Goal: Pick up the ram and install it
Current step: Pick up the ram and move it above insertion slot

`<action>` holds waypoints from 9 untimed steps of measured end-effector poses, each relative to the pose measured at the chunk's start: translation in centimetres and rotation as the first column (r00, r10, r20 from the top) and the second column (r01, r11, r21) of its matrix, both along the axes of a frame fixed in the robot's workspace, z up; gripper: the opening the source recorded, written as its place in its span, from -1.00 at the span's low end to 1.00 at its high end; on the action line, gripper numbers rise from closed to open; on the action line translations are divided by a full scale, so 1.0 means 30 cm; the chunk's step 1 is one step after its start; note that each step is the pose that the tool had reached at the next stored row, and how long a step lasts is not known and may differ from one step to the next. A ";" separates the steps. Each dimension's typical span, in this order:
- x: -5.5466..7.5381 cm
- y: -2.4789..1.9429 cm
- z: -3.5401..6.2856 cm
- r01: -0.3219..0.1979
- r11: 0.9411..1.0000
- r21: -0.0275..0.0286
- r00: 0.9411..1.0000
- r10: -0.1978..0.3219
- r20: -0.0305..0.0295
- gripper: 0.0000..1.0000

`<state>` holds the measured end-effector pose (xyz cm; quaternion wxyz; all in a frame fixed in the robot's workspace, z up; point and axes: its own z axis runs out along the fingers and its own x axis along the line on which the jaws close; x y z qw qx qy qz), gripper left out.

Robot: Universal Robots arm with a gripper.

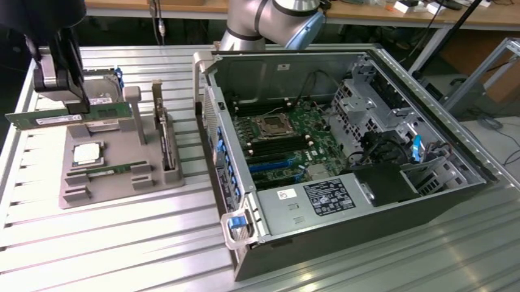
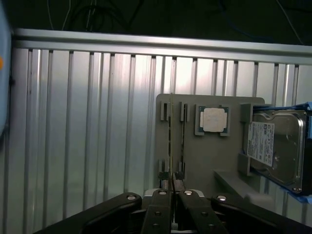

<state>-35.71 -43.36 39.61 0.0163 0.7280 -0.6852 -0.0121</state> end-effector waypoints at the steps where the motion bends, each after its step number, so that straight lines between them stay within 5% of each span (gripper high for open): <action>1: 0.000 0.000 0.005 0.000 1.000 0.000 1.000 0.000 0.000 -0.76; 9: 0.001 0.000 0.040 0.000 1.000 0.000 1.000 0.000 0.000 -0.76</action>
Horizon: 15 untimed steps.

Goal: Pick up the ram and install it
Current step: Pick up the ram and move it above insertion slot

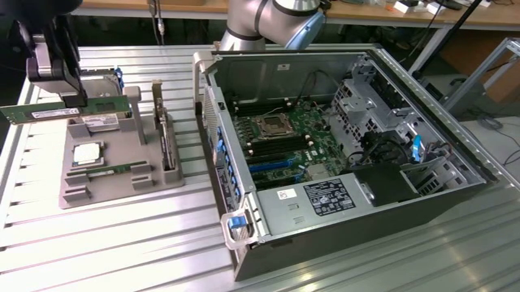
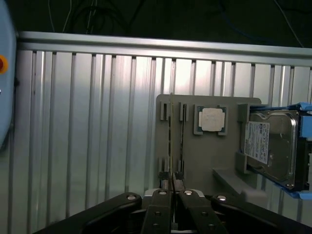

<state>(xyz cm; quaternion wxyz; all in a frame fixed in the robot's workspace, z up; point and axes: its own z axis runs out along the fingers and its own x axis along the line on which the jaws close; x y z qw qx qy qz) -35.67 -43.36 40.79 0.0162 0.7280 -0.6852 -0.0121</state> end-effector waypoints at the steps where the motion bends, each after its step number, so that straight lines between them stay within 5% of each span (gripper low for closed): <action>1: 0.004 0.000 0.001 0.000 1.000 0.000 1.000 0.000 -0.001 -0.76; 15: 0.152 0.000 0.000 0.000 1.000 0.000 1.000 0.000 -0.010 -0.76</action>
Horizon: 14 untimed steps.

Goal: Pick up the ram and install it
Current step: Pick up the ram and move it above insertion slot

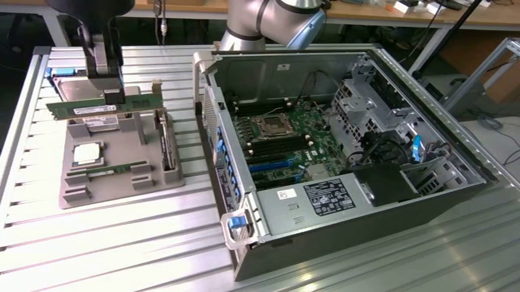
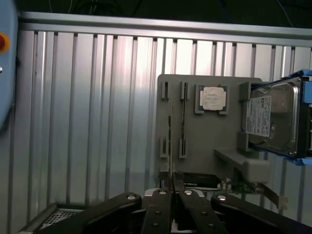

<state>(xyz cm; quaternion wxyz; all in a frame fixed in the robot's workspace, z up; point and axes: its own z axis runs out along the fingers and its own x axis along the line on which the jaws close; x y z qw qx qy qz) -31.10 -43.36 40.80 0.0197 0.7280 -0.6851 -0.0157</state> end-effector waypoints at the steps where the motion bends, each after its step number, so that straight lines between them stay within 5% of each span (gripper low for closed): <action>1: 0.010 0.000 0.000 0.000 1.000 0.000 1.000 0.000 0.000 -0.76; 14: 0.136 0.000 0.000 0.000 1.000 0.000 1.000 0.000 -0.005 -0.76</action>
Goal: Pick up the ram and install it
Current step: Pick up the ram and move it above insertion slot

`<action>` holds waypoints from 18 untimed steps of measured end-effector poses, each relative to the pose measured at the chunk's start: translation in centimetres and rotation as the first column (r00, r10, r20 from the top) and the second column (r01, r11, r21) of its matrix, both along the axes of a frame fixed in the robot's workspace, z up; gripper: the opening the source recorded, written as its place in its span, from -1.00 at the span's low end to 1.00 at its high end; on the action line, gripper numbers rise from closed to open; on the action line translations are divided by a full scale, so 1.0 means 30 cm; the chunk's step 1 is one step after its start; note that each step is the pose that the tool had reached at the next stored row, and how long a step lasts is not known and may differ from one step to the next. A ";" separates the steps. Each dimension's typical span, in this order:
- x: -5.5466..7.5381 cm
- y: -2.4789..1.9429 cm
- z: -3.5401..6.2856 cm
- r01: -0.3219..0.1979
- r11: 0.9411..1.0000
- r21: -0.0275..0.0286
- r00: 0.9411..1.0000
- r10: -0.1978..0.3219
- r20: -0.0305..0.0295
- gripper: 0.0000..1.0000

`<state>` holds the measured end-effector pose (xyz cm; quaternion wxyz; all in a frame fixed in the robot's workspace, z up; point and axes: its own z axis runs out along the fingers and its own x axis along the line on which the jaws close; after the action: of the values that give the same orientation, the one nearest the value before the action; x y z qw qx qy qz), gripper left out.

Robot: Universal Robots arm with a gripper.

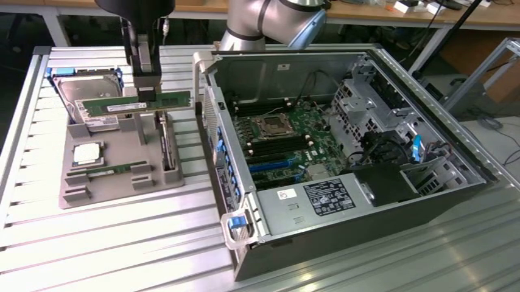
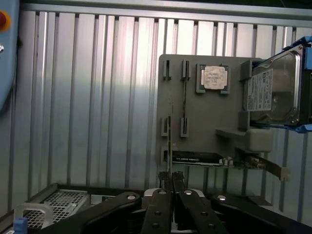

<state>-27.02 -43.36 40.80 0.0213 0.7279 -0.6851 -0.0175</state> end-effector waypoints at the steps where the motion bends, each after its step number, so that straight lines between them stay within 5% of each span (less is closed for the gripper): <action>1: 0.004 0.000 0.000 0.000 1.000 0.000 1.000 0.000 0.000 -0.76; 18: 0.123 0.000 0.000 0.000 1.000 0.000 1.000 0.000 -0.004 -0.76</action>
<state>-23.33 -43.36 40.81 0.0227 0.7279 -0.6851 -0.0188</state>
